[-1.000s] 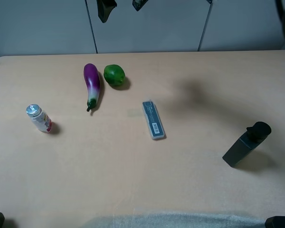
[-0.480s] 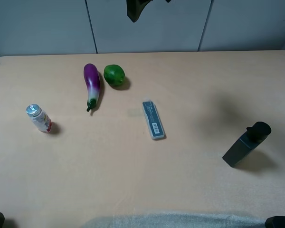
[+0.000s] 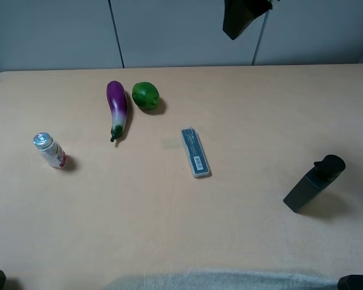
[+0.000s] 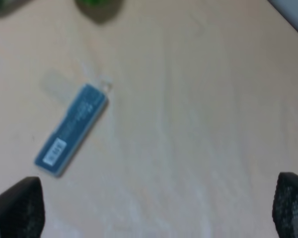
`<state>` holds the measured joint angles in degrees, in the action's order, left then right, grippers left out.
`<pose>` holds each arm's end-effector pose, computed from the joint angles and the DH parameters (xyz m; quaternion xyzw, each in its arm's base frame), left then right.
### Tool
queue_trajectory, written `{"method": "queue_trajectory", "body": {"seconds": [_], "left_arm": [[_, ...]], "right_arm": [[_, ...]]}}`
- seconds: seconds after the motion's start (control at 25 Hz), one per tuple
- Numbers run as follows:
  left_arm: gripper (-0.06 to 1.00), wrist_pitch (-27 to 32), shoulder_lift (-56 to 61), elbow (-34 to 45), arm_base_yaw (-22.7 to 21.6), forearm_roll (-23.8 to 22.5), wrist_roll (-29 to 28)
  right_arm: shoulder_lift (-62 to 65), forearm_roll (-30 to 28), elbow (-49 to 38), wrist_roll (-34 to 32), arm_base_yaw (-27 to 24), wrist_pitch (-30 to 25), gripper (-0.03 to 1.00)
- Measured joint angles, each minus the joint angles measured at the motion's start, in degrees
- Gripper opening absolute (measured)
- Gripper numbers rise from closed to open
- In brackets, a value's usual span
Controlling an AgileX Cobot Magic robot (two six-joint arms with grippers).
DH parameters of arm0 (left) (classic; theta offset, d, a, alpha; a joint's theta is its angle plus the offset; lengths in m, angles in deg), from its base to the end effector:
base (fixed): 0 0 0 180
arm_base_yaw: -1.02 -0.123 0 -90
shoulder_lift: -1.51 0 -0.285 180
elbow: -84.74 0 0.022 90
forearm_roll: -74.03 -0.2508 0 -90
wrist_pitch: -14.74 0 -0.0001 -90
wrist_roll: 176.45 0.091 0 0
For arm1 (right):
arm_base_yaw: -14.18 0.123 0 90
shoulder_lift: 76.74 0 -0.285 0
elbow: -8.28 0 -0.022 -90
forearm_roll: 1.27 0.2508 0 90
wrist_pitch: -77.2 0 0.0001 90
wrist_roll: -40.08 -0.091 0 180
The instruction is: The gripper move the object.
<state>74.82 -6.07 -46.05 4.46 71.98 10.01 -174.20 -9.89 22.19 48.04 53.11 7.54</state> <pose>-0.0034 0.0030 0.2752 0.0730 0.8488 0.0317 0.5227 0.2605 0.1940 0.3753 -0.3943 0.8863 -0.0102 0.2425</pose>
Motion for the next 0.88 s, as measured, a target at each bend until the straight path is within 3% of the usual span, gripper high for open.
{"method": "queue_trajectory", "body": {"seconds": [0.4,0.64,0.88], "left_arm": [[0.97,0.0,0.0,0.0,0.0,0.0,0.0],[0.97,0.0,0.0,0.0,0.0,0.0,0.0],[0.97,0.0,0.0,0.0,0.0,0.0,0.05]], "right_arm": [[15.39,-1.58,-10.09,-1.24,0.0,-0.1,0.69],[25.06,-2.74,-21.01,-1.29,0.0,0.0,0.69],[36.71,-2.61,-31.95,-1.35,-0.7,3.87,0.69]]}}
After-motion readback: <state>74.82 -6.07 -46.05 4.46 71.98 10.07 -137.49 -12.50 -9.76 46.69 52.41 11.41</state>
